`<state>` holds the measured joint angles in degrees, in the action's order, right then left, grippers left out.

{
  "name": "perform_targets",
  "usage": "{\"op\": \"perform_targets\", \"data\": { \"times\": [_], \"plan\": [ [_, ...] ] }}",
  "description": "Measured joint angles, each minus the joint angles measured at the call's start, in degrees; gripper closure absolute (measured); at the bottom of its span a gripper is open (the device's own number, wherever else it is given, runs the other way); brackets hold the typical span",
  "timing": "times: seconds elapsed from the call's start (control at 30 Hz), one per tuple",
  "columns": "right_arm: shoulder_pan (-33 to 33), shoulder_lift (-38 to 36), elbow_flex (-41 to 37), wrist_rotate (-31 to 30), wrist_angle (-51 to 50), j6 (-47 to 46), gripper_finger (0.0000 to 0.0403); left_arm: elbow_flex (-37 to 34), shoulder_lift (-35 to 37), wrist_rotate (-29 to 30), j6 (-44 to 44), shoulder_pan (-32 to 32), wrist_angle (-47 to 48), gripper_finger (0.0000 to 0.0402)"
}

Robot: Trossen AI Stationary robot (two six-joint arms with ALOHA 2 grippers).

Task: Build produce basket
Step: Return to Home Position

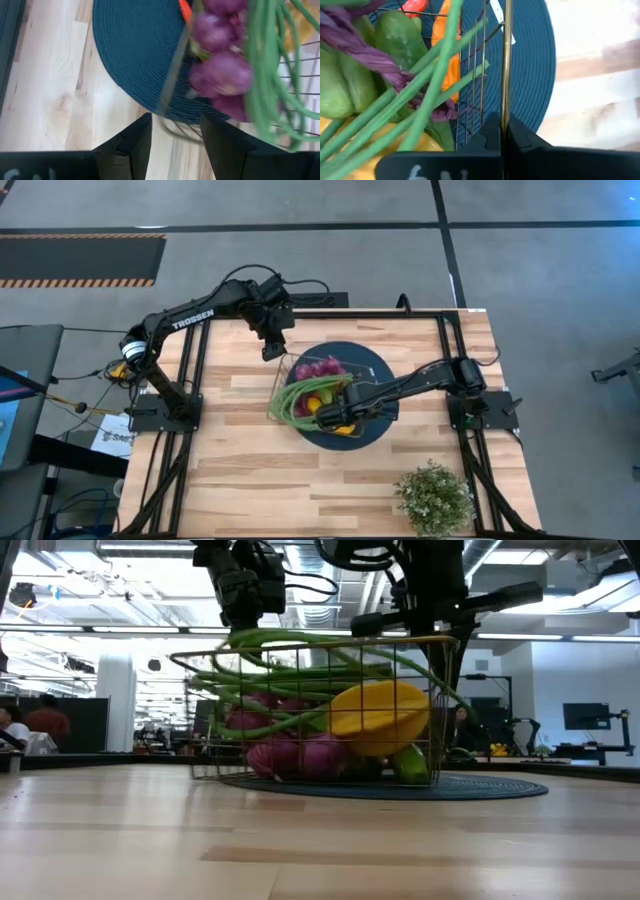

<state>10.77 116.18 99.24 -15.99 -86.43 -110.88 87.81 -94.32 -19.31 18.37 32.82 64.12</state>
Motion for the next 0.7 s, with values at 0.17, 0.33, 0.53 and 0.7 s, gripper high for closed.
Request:
{"op": "perform_targets", "data": {
  "times": [0.17,0.33,0.53,0.7],
  "plan": [
    [-1.35,0.00,0.00,-0.39,-1.59,3.01,0.0388,0.00,0.00,-0.02,0.05,-0.04,1.52,0.0246],
    [-3.27,-0.21,0.00,-0.43,-3.68,9.40,0.0395,0.00,0.00,-0.26,0.69,-0.48,4.99,0.0246],
    [-6.03,-1.13,-0.02,-1.76,-3.49,18.84,0.0389,0.00,0.00,-1.11,0.72,-1.45,5.52,0.0246],
    [-8.33,-1.49,0.00,-2.93,-3.61,27.63,0.0398,0.00,0.00,-1.22,0.71,-2.50,5.69,0.0246]
  ]
}}
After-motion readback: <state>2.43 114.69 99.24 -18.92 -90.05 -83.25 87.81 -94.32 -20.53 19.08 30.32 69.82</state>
